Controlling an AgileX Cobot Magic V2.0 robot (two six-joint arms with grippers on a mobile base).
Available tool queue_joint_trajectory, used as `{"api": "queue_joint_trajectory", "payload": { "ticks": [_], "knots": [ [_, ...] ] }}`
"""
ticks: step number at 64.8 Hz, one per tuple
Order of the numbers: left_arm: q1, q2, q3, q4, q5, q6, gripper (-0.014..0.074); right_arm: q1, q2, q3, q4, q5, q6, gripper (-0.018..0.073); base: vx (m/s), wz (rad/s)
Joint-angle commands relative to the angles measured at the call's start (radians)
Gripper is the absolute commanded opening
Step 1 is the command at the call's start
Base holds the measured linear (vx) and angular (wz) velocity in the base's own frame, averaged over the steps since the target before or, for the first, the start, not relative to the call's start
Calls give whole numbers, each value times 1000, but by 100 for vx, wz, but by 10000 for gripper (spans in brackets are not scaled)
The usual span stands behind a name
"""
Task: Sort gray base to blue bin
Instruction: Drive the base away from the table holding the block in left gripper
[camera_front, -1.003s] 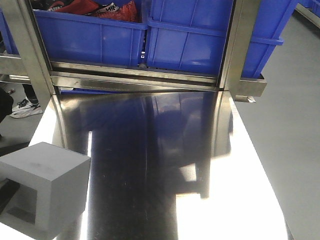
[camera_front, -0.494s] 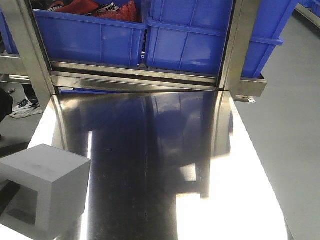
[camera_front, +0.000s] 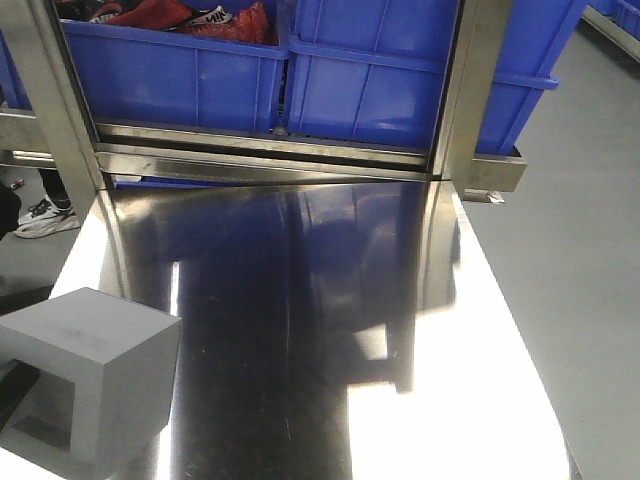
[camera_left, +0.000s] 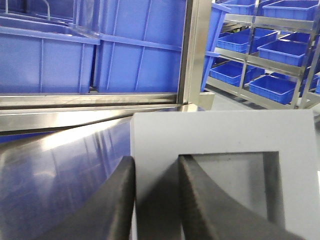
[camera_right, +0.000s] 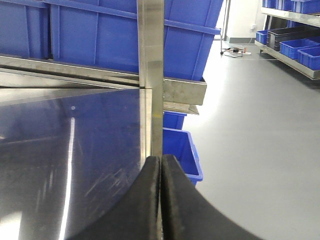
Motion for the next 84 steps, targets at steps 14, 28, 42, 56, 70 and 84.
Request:
{"api": "queue_joint_trajectory", "payload": {
  "ticks": [14,28,42,56,70,84],
  "knots": [
    [-2,6,-35,-3,-105,-9,-6,-5,-12,14,-6,-74,-5,-9,-3,-17],
    [-2,6,-35,-3,-105,-9,-6,-5,-12,14,-6,-74,-5,-9,-3,-42],
    [-2,6,-35,-3,-105,-9,-6,-5,-12,14,-6,-74,-5,-9,-4,-68],
    [-2,6,-35,-3,-105,-9,-6,-5,-12,14,-6,-74,-5,-9,-7,-78],
    [-2,6,-35,-3,-105,-9,-6,-5,-12,14,-6,-74,-5,-9,-8,-75],
    [-2,6,-35,-3,-105,-9,-6,-5,-12,14,-6,-74,-5,-9,-6,-64]
  ]
}}
